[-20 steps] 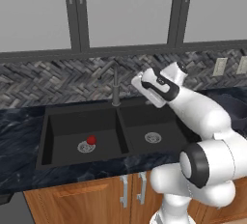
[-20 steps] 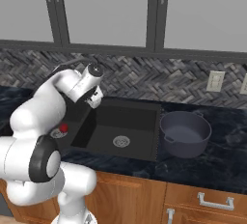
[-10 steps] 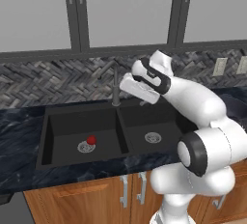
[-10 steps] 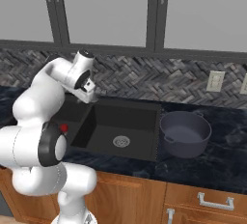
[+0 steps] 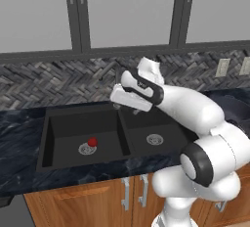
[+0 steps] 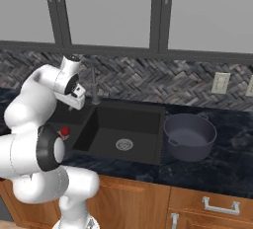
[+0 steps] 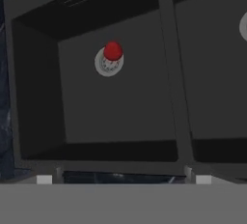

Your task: Dump the tomato from the pot into the sink. Then turn on the water and wash the tomato. Then turn off the water and put the tomato back in the pot.

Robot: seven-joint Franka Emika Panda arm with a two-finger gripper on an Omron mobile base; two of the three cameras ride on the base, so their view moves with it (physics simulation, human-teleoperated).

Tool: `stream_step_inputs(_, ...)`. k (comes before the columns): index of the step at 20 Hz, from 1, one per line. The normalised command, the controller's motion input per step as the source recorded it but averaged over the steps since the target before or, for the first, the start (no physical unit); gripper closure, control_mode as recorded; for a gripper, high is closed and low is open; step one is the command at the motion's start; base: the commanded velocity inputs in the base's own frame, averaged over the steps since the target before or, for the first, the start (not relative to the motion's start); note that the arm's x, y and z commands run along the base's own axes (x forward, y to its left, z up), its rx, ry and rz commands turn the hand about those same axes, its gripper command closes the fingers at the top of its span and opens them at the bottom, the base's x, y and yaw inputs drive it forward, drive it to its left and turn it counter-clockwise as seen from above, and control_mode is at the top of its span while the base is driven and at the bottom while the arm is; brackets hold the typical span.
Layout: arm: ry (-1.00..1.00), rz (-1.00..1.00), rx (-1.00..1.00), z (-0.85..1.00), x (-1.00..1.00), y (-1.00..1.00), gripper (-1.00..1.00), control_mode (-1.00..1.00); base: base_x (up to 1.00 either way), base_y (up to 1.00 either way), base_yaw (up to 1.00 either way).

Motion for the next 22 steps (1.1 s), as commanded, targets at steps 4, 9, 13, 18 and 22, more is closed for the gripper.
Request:
stream_step_inputs(4, -0.03, 0.0, -0.14, -0.24, -0.07, 0.56, -1.0, -1.0, 0.0, 0.0, 0.0)
stream_step_inputs(9, -0.06, 0.0, -0.23, -0.31, 0.0, 0.62, -1.0, -1.0, 0.0, 0.0, 0.0)
stream_step_inputs(13, -0.19, 0.0, -0.31, -0.33, 0.0, 0.55, -1.0, -1.0, 0.0, 0.0, 0.0)
stream_step_inputs(18, -0.16, -0.01, -0.18, -0.32, 0.0, 0.44, -1.0, -1.0, 0.0, 0.0, 0.0)
stream_step_inputs(22, -0.07, -0.02, -0.03, -0.27, 0.01, 0.26, -1.0, -1.0, 0.0, 0.0, 0.0)
